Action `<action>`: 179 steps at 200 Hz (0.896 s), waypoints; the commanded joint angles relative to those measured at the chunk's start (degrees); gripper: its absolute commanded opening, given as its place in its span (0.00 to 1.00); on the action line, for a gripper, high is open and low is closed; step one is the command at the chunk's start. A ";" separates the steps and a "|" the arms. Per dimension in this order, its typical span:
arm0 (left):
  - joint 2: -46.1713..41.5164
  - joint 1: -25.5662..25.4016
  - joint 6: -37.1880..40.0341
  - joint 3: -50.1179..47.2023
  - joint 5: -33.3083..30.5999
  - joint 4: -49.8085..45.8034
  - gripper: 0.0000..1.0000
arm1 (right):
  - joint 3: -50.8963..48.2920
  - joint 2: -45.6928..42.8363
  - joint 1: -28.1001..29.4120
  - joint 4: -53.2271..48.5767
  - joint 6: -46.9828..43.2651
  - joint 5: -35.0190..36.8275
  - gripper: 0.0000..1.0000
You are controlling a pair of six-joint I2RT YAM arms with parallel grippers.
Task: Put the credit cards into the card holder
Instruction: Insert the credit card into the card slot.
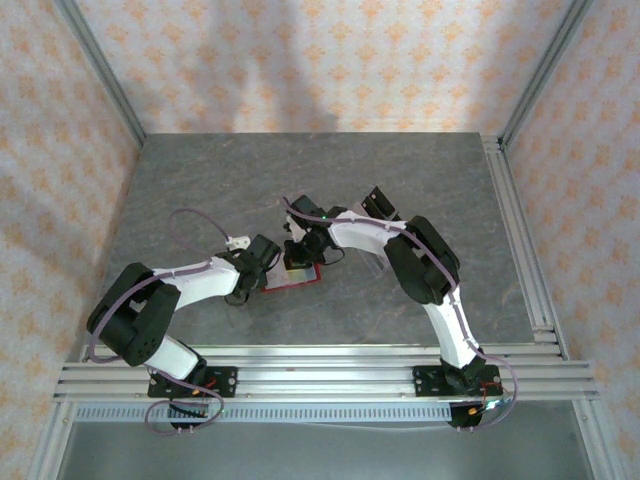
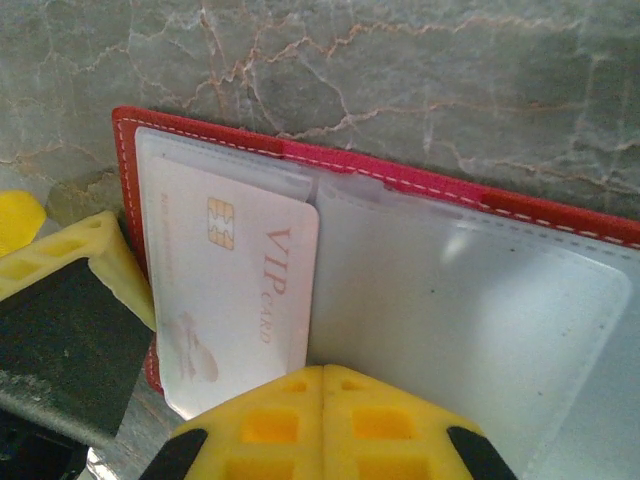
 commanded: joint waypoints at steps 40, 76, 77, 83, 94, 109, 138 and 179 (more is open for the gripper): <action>2.21 -0.47 0.06 -2.23 4.11 4.74 0.63 | -2.61 -2.57 -0.24 -1.14 -1.70 3.83 0.04; 2.03 -0.45 0.10 -2.32 3.97 4.58 0.63 | -5.73 -4.20 -2.63 -0.77 -1.78 4.69 0.04; 2.03 -0.45 0.10 -2.40 3.95 4.53 0.63 | -5.84 -4.25 -2.70 -0.78 -1.84 4.70 0.04; 2.12 -0.45 0.20 -2.40 4.00 4.56 0.63 | -6.23 -4.34 -3.07 -0.88 -1.97 4.89 0.04; 2.12 -0.45 0.19 -2.40 3.89 4.57 0.63 | -6.80 -4.57 -3.67 -1.25 -2.27 5.38 0.04; 2.22 -0.47 0.19 -2.45 3.84 4.56 0.63 | -6.99 -5.02 -4.18 -2.06 -2.85 6.13 0.04; 2.16 -0.43 0.37 -2.32 3.85 4.43 0.63 | -6.48 -6.87 -4.36 -2.16 -2.86 5.32 0.04; 2.15 -0.45 0.46 -2.31 3.72 4.28 0.63 | -3.23 -7.36 -2.54 -2.72 -2.49 4.45 0.03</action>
